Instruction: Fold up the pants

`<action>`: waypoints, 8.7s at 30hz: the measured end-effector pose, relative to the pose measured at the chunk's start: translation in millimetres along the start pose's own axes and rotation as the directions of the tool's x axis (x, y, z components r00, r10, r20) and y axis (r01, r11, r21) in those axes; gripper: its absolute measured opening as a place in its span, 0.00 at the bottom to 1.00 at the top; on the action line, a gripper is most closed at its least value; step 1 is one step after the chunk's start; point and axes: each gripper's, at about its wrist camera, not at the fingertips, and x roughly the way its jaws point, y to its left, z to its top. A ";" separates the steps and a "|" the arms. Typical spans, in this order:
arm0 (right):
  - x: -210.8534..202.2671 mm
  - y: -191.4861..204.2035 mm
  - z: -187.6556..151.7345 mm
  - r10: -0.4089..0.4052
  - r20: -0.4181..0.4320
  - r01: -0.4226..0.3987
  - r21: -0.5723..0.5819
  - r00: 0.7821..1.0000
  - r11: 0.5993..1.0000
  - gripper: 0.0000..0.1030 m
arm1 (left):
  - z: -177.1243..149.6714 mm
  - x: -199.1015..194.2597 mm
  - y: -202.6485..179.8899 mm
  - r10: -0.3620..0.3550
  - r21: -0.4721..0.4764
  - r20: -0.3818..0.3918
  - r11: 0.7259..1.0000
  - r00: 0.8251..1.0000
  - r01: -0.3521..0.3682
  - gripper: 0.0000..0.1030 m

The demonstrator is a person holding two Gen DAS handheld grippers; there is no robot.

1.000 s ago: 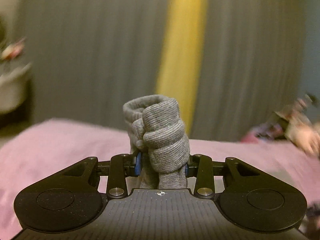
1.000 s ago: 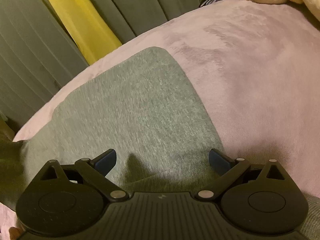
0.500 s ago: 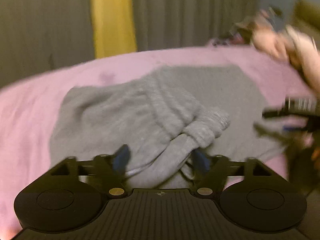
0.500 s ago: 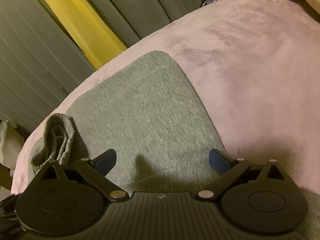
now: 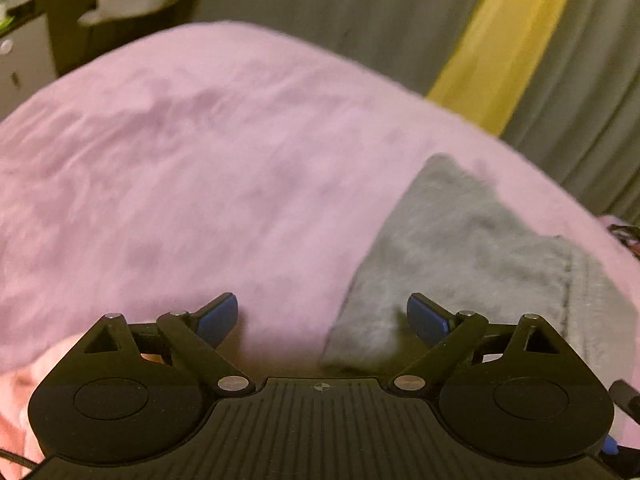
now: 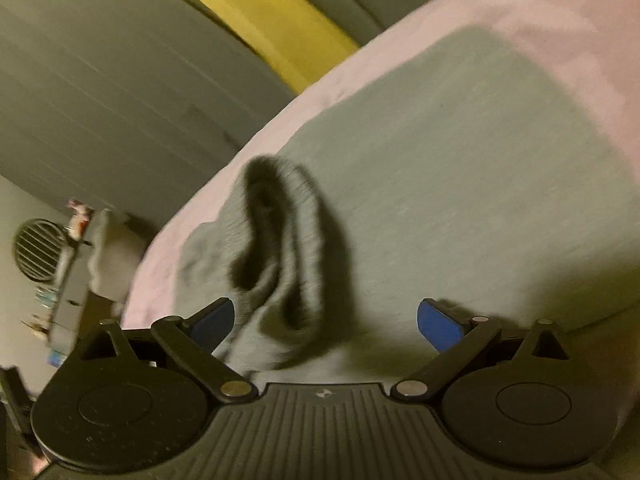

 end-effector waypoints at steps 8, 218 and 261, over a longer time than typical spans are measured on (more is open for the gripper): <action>26.5 8.1 -1.8 0.060 -0.027 -0.056 0.103 0.998 0.993 0.88 | -9.5 -6.0 0.3 0.057 0.034 -0.013 0.998 0.998 -0.056 0.92; -60.2 -42.8 11.4 -0.148 0.216 0.103 0.204 0.965 0.973 0.10 | -59.0 2.1 -54.1 -0.304 0.057 -0.032 0.950 0.952 0.305 0.83; -29.5 -121.2 70.3 0.059 0.048 -0.070 0.264 0.997 0.962 0.95 | -58.8 14.1 -62.9 -0.280 0.049 -0.082 0.958 0.957 0.284 0.86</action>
